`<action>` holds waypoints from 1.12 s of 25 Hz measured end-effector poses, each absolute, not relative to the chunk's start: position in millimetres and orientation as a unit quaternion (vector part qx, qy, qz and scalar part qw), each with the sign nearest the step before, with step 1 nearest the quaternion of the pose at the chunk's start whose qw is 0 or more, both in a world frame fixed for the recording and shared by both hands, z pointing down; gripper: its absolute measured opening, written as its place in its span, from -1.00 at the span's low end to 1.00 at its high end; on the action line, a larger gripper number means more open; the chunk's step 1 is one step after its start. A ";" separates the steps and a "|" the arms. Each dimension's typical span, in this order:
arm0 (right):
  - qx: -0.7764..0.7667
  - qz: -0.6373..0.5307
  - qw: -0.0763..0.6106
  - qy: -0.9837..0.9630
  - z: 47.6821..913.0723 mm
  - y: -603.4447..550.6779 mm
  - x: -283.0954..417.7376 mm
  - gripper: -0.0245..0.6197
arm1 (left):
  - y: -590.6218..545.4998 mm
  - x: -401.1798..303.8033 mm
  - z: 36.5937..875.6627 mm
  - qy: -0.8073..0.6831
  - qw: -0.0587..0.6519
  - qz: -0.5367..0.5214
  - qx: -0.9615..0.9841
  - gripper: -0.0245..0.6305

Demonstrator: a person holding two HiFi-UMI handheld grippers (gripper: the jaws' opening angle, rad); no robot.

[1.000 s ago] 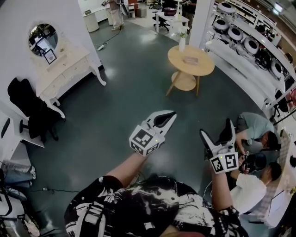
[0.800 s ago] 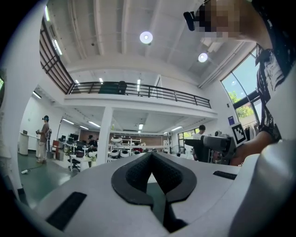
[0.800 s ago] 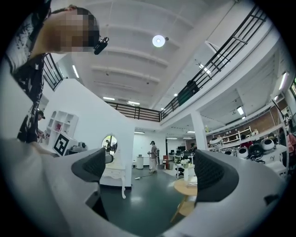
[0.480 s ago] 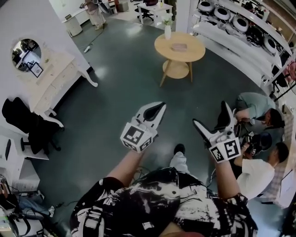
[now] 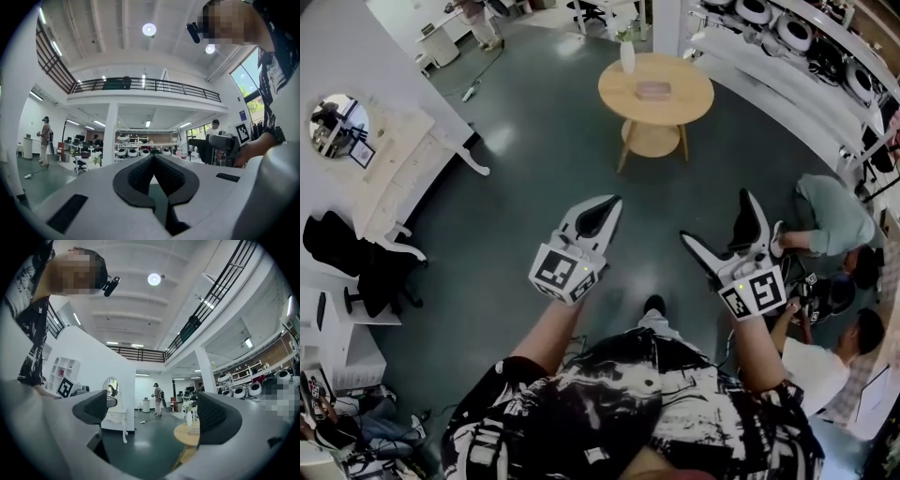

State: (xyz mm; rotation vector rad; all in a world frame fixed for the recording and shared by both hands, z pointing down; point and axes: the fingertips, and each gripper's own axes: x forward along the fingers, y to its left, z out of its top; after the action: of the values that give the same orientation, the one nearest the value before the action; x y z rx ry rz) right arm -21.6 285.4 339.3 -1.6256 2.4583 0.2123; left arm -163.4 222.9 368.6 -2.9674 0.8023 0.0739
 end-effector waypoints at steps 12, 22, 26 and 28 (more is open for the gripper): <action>-0.531 0.075 0.099 0.838 336.1 178.3 90.0 0.85 | 119.7 -57.9 364.7 0.279 0.041 0.015 -0.959 -0.93; -0.543 0.077 0.085 0.832 354.1 95.3 130.7 0.85 | 25.6 -16.6 381.4 0.267 0.040 0.019 -0.963 -0.93; -0.549 0.081 0.073 0.828 365.3 50.0 141.4 0.85 | -28.5 2.7 392.3 0.254 0.036 0.030 -0.966 -0.93; -0.555 0.080 0.068 0.825 369.4 19.1 147.7 0.85 | -63.4 12.7 398.2 0.246 0.031 0.029 -0.968 -0.93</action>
State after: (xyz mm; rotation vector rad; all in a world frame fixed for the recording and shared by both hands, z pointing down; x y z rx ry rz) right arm 147.7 19.1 369.4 -1.6709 2.4855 0.2418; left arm 12.7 -63.4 398.2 -2.9830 0.7575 0.0904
